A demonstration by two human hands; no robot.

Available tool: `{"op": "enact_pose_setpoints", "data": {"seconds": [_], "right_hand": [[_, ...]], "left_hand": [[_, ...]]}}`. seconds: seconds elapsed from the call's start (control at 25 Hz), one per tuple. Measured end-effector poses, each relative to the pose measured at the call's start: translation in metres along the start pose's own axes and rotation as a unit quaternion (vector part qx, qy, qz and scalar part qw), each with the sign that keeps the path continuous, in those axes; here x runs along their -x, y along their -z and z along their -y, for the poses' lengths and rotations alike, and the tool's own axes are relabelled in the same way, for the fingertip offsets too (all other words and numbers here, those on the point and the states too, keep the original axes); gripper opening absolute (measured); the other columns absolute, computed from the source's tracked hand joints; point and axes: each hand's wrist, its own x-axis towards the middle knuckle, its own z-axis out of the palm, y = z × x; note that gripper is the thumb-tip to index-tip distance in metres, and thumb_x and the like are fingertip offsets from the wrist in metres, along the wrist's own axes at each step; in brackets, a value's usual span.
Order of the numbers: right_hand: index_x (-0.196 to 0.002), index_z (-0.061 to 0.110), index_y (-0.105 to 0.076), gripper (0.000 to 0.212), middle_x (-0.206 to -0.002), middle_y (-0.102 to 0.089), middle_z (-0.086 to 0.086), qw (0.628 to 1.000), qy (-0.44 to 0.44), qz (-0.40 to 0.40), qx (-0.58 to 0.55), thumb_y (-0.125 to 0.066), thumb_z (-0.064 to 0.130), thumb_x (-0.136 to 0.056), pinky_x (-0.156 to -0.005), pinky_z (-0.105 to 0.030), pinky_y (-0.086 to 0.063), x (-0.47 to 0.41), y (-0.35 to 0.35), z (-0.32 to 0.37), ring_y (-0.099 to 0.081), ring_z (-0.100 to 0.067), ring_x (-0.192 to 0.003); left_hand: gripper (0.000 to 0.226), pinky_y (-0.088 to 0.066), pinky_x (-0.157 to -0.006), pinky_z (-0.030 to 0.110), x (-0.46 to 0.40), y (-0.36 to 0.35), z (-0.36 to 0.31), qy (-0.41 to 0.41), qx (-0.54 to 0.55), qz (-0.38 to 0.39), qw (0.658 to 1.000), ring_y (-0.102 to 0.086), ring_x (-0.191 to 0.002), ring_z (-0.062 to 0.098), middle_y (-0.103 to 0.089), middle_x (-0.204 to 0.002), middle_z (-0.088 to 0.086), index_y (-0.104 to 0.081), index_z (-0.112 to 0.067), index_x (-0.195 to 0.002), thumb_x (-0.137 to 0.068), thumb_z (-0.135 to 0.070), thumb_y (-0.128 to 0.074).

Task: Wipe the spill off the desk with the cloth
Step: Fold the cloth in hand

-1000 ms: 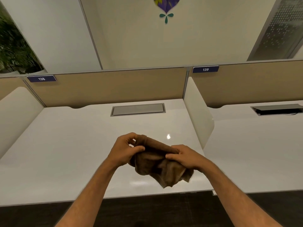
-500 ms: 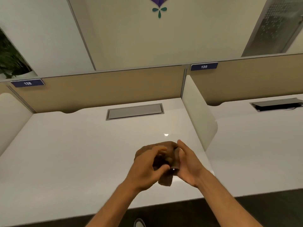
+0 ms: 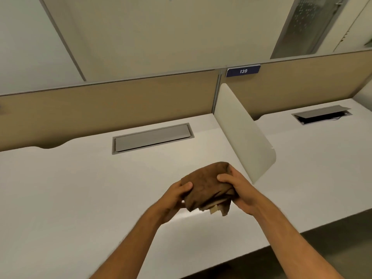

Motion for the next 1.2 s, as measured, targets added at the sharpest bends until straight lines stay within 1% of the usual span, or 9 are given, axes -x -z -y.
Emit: {"op": "enact_pose_setpoints", "data": {"seconds": [0.12, 0.24, 0.36, 0.6, 0.76, 0.88, 0.96, 1.08, 1.2], "right_hand": [[-0.128, 0.025, -0.063, 0.036, -0.123, -0.071, -0.007, 0.995, -0.005, -0.094, 0.036, -0.071, 0.03, -0.093, -0.087, -0.035, -0.059, -0.027, 0.011, -0.012, -0.069, -0.027, -0.113], [-0.147, 0.038, -0.039, 0.068, -0.131, -0.057, 0.011, 0.977, -0.012, -0.157, 0.146, -0.075, 0.035, -0.09, -0.084, -0.024, -0.054, -0.053, 0.029, -0.032, -0.061, -0.014, -0.115], [-0.152, 0.037, -0.031, 0.08, -0.137, -0.048, 0.014, 0.961, 0.022, -0.162, 0.222, -0.077, 0.025, -0.088, -0.086, -0.016, -0.051, -0.093, 0.049, -0.045, -0.054, -0.012, -0.122], [-0.143, 0.019, -0.052, 0.056, -0.142, -0.05, -0.002, 0.927, 0.097, -0.201, 0.3, -0.071, 0.011, -0.091, -0.109, -0.034, -0.047, -0.2, 0.11, -0.019, -0.051, -0.015, -0.126], [-0.149, 0.014, -0.047, 0.055, -0.15, -0.046, -0.007, 0.906, 0.123, -0.211, 0.345, -0.065, 0.014, -0.097, -0.114, -0.035, -0.042, -0.257, 0.143, -0.024, -0.048, -0.02, -0.134], [-0.158, 0.013, -0.031, 0.062, -0.165, -0.025, -0.011, 0.879, 0.078, -0.181, 0.434, -0.057, 0.019, -0.102, -0.121, -0.042, -0.03, -0.279, 0.161, -0.054, -0.027, -0.031, -0.149], [-0.161, 0.017, -0.013, 0.069, -0.171, 0.0, -0.009, 0.843, 0.01, -0.101, 0.528, -0.052, 0.023, -0.104, -0.123, -0.049, -0.024, -0.284, 0.174, -0.08, -0.002, -0.038, -0.155], [-0.16, 0.018, 0.006, 0.074, -0.168, 0.02, -0.01, 0.805, -0.009, -0.036, 0.592, -0.043, 0.031, -0.107, -0.121, -0.053, -0.027, -0.289, 0.186, -0.104, 0.01, -0.039, -0.155], [-0.16, 0.02, 0.008, 0.075, -0.168, 0.021, -0.01, 0.799, -0.035, -0.025, 0.6, -0.043, 0.035, -0.106, -0.119, -0.054, -0.026, -0.291, 0.186, -0.097, 0.012, -0.039, -0.154]], "left_hand": [[0.05, -0.059, -0.101, 0.049, -0.036, 0.0, 0.012, 0.022, 0.03, -0.045, 0.998, -0.068, -0.123, 0.029, -0.072, -0.134, 0.004, -0.061, -0.024, -0.14, -0.092, -0.033, -0.068], [0.037, -0.062, -0.082, 0.035, -0.075, 0.0, 0.024, 0.057, 0.005, -0.105, 0.993, -0.072, -0.114, 0.023, -0.075, -0.127, 0.002, -0.064, -0.024, -0.134, -0.097, -0.017, -0.066], [0.037, -0.062, -0.081, 0.031, -0.126, 0.001, 0.029, 0.078, -0.003, -0.142, 0.987, -0.074, -0.109, 0.021, -0.076, -0.124, 0.003, -0.066, -0.023, -0.129, -0.095, -0.012, -0.069], [0.043, -0.063, -0.092, 0.043, -0.245, -0.006, 0.015, 0.036, -0.043, -0.248, 0.967, -0.07, -0.107, 0.022, -0.07, -0.119, 0.001, -0.057, -0.029, -0.123, -0.09, -0.015, -0.081], [0.044, -0.059, -0.074, 0.015, -0.313, -0.005, 0.016, -0.009, -0.11, -0.283, 0.953, -0.067, -0.1, 0.008, -0.068, -0.121, 0.0, -0.057, -0.029, -0.13, -0.093, -0.015, -0.078], [0.061, -0.056, -0.1, 0.028, -0.339, -0.008, 0.032, 0.012, -0.225, -0.255, 0.94, -0.061, -0.128, 0.025, -0.057, -0.147, 0.01, -0.043, -0.016, -0.152, -0.098, -0.01, -0.07], [0.078, -0.033, -0.125, 0.041, -0.345, -0.014, 0.053, 0.028, -0.337, -0.197, 0.92, -0.033, -0.154, 0.031, -0.029, -0.168, 0.015, -0.02, -0.007, -0.164, -0.1, -0.006, -0.064], [0.076, -0.017, -0.13, 0.043, -0.343, -0.017, 0.076, 0.021, -0.429, -0.127, 0.894, -0.006, -0.162, 0.034, 0.001, -0.174, 0.018, -0.004, -0.007, -0.165, -0.107, -0.004, -0.053], [0.076, -0.016, -0.13, 0.043, -0.334, -0.014, 0.076, 0.034, -0.453, -0.118, 0.883, -0.002, -0.163, 0.035, 0.006, -0.174, 0.018, 0.0, -0.009, -0.165, -0.109, -0.009, -0.051]]}}
